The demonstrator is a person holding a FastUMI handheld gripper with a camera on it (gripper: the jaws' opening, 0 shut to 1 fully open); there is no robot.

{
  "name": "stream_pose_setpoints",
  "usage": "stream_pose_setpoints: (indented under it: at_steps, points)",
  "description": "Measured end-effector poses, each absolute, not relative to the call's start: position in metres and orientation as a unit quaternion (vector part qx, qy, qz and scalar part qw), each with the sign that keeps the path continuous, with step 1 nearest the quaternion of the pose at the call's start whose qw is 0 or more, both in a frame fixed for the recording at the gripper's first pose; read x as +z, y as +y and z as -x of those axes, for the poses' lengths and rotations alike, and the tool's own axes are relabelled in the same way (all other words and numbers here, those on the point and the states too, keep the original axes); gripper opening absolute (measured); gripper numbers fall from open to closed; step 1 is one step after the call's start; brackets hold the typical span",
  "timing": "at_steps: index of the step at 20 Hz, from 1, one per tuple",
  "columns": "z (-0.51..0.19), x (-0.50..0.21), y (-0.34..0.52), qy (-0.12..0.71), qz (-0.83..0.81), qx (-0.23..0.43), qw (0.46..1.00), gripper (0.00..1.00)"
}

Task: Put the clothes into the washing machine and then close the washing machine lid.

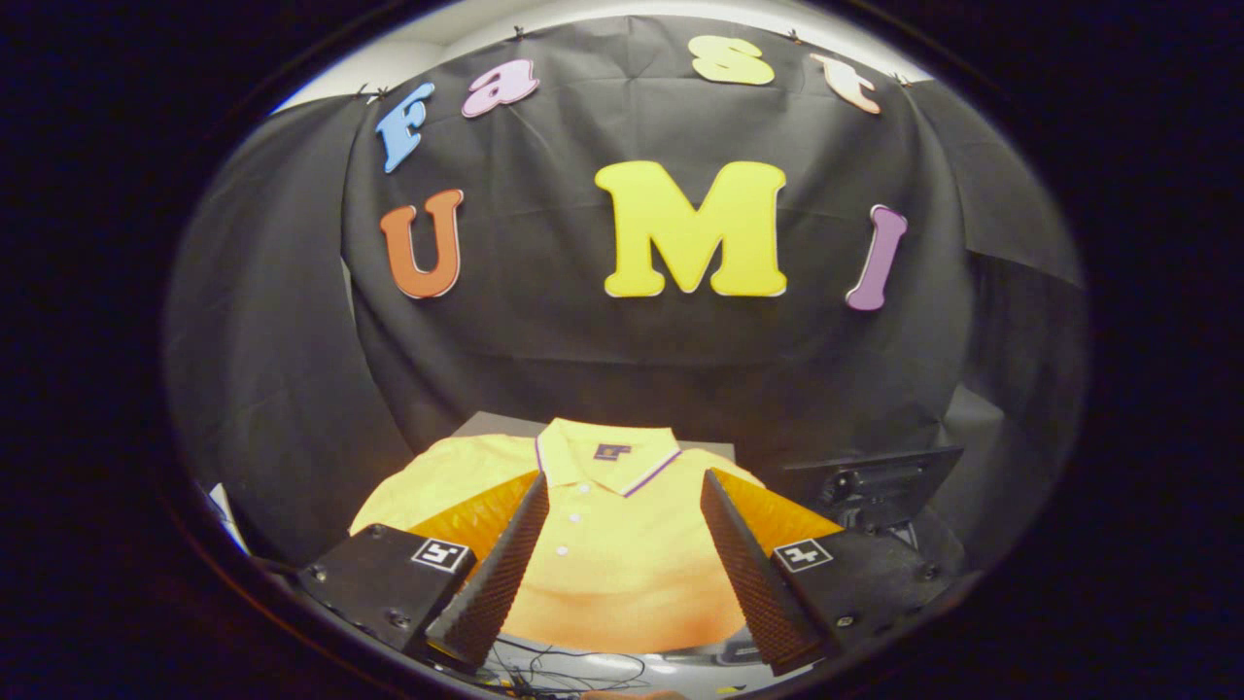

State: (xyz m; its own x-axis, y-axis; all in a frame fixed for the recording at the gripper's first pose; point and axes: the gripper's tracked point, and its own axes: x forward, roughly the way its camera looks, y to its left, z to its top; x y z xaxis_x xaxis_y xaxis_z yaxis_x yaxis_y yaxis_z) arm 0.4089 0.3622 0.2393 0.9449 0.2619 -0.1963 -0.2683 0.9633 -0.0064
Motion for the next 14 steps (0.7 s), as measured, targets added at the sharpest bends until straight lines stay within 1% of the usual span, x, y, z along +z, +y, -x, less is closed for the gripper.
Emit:
stream_pose_setpoints:
  at_steps: [6, 10, 14]
  points:
    - [-0.443, 0.195, 0.399, 0.144, 0.032, 0.121, 0.982, 0.99]
    - [-0.460, 0.157, 0.403, 0.190, 0.034, 0.102, 0.976, 0.99]
    - [-0.466, 0.127, 0.404, 0.238, 0.033, 0.102, 0.965, 0.99]
